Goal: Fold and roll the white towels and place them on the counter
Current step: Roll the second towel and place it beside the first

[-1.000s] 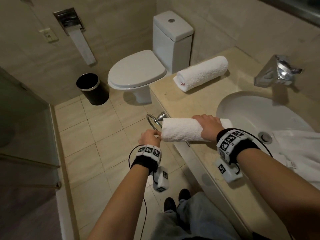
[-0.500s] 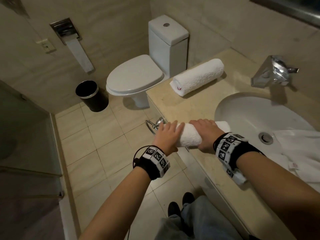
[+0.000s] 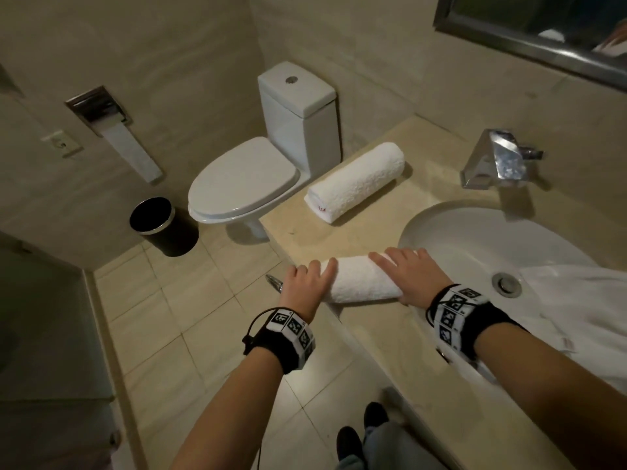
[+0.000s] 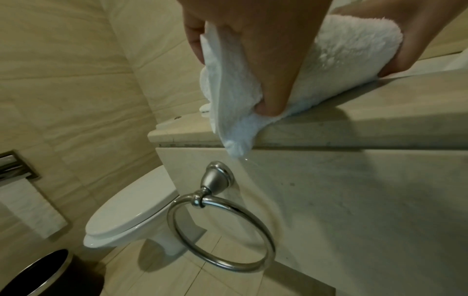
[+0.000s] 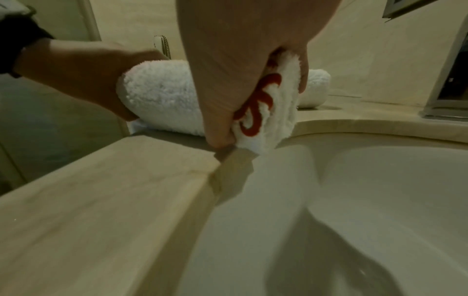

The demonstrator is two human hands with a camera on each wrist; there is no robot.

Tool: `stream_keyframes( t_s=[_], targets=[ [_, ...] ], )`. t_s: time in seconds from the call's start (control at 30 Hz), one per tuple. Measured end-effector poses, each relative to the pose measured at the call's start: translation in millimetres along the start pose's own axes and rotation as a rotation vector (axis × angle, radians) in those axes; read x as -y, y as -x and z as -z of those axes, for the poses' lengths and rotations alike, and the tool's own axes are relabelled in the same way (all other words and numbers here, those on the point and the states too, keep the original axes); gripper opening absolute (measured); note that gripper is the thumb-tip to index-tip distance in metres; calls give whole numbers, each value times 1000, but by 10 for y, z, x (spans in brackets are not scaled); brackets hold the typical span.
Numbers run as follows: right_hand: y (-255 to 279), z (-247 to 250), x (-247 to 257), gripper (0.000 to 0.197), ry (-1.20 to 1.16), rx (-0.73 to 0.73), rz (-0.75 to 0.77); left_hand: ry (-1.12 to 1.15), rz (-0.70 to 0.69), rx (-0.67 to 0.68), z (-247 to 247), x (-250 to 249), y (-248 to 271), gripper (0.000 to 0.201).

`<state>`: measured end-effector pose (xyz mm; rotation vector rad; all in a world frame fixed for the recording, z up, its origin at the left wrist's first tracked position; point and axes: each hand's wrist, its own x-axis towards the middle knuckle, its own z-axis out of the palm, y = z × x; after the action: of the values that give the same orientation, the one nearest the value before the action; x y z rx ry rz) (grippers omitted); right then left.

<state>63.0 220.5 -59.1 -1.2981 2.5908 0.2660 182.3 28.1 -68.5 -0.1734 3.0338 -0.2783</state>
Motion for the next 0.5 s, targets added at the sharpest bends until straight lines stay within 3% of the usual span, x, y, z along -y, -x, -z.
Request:
stream_keyframes(
  t_s=[0.1,0.2,0.27,0.37,0.5],
  targets=[
    [-160,146,49,110,54,-54,2,-6,69,111,112,40,-172,85],
    [-333,224,122,82,43,-121,-88,-75,137,79,83,117,-330,64],
    [-415,189,131,74,52,-164,-128,-98,174,47,85,168,-390,68],
    [-416,5,103,82,22,-194,-76,-83,145,3,-41,207,-344,87],
    [-341,-32,63,82,-29,-276,-39,146,155,86,-11,170,-238,76]
  ],
)
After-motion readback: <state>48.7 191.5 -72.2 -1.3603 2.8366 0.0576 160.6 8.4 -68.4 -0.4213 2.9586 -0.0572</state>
